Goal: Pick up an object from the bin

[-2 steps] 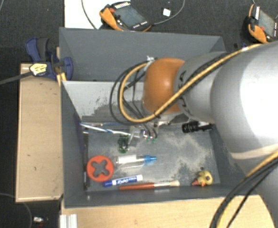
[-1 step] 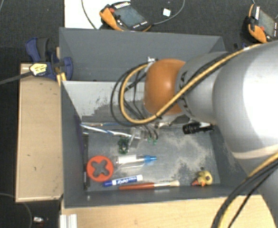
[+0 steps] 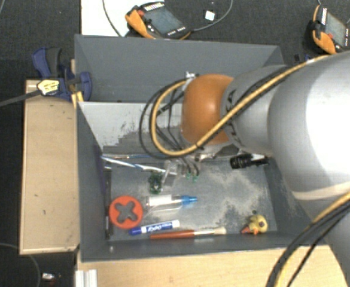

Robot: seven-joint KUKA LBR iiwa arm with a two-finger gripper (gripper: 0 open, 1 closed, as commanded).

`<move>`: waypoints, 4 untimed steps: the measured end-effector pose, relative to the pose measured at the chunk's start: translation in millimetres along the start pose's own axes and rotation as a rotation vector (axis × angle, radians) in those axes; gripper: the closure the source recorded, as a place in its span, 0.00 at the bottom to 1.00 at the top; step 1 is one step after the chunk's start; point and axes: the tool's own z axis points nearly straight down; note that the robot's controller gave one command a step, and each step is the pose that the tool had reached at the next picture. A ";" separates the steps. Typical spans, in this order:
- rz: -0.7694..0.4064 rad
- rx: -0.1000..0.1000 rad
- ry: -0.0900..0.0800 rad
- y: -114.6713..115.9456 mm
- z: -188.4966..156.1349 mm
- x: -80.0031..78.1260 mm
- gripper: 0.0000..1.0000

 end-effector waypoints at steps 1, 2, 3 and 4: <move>-0.027 -0.002 -0.007 7.4 -41.6 -1.1 1.00; -0.022 -0.001 -0.005 -0.9 -58.6 -5.4 1.00; -0.040 0.009 0.002 24.6 -40.7 10.4 1.00; 0.013 0.002 -0.003 16.0 -12.5 -4.0 1.00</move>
Offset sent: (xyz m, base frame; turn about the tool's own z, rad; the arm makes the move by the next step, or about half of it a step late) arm 0.0031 -0.0018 0.0574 -0.0246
